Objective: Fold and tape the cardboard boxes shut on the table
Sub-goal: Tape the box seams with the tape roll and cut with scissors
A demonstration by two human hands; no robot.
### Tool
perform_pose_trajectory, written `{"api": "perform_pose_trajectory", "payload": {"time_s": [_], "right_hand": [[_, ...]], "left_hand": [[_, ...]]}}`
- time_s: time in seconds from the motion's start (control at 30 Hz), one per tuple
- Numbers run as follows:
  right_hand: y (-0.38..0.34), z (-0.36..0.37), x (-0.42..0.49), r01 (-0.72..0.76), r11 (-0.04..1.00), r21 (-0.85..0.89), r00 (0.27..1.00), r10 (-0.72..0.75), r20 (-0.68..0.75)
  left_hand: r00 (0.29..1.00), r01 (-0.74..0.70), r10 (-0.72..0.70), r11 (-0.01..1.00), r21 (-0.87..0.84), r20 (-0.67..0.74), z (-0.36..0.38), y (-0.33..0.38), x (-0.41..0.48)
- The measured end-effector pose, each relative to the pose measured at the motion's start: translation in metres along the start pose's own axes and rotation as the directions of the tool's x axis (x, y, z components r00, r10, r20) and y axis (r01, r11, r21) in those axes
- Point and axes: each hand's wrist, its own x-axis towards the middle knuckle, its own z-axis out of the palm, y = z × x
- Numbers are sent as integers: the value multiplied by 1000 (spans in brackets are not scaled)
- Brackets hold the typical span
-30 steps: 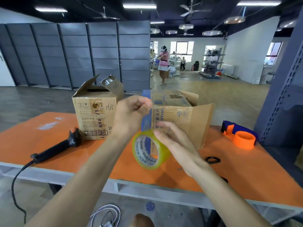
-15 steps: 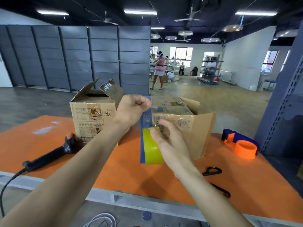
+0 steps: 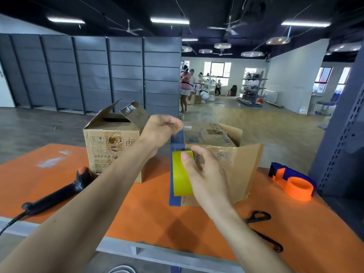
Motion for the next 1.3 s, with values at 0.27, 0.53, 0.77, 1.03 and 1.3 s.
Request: {"api": "perform_pose_trajectory", "payload": {"time_s": [0.27, 0.53, 0.77, 1.03, 1.3], "right_hand": [[1, 0, 3, -1, 1000, -12, 1000, 1, -1], [5, -2, 1, 8, 1000, -25, 1000, -8, 6], [9, -3, 0, 18, 999, -40, 1000, -18, 14], [16, 1, -5, 42, 999, -12, 999, -41, 33], [17, -3, 2, 53, 998, -14, 996, -52, 71]], "left_hand": [[1000, -27, 27, 998, 59, -4, 4, -6, 5], [994, -82, 103, 912, 402, -29, 10, -16, 6], [998, -25, 41, 950, 312, -47, 8, -18, 11], [972, -198, 221, 953, 230, -81, -10, -23, -5], [842, -441, 300, 861, 252, 449, -14, -30, -20]]}}
